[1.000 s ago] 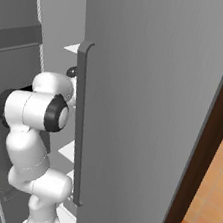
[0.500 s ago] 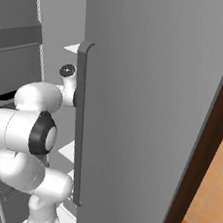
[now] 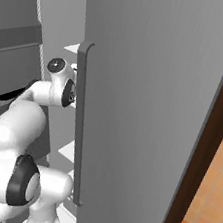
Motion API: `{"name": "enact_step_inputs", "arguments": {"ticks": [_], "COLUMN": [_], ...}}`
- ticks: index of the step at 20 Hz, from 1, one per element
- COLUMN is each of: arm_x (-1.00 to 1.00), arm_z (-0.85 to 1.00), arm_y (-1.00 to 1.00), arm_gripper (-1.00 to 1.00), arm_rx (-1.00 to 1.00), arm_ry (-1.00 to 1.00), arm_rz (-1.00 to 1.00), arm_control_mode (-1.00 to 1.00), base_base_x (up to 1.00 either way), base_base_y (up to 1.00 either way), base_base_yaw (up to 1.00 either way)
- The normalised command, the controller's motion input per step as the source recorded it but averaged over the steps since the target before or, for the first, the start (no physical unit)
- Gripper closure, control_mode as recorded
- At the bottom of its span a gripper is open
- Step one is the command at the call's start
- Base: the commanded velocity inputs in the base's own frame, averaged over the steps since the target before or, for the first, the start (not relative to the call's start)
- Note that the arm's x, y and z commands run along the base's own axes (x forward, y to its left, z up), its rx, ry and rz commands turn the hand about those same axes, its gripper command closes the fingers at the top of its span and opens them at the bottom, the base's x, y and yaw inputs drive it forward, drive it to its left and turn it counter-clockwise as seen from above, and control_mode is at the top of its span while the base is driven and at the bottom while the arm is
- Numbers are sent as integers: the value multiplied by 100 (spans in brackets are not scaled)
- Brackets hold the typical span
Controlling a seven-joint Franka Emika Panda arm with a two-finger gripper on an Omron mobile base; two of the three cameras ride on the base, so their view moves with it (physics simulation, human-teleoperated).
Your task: Take the meat container that has the shrimp and place it on the second highest rack of the freezer. Then take the vegetable container that has the carrot and corn and place it on the highest rack of the freezer.
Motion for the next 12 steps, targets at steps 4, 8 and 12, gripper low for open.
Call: {"name": "enact_step_inputs", "arguments": {"ticks": [4, 8, 12], "arm_x": [-100, -93, -47], "arm_z": [7, 47, 68], "arm_y": [8, 9, 1], "arm_gripper": [-100, -100, -100], "arm_rx": [-4, -3, -2], "arm_ry": [-8, 0, 1], "arm_rz": [3, 9, 8], "arm_control_mode": [-100, -100, -100], "base_base_x": [0, 0, 0], "base_base_y": [0, 0, 0], "base_base_yaw": [0, 0, 0]}}
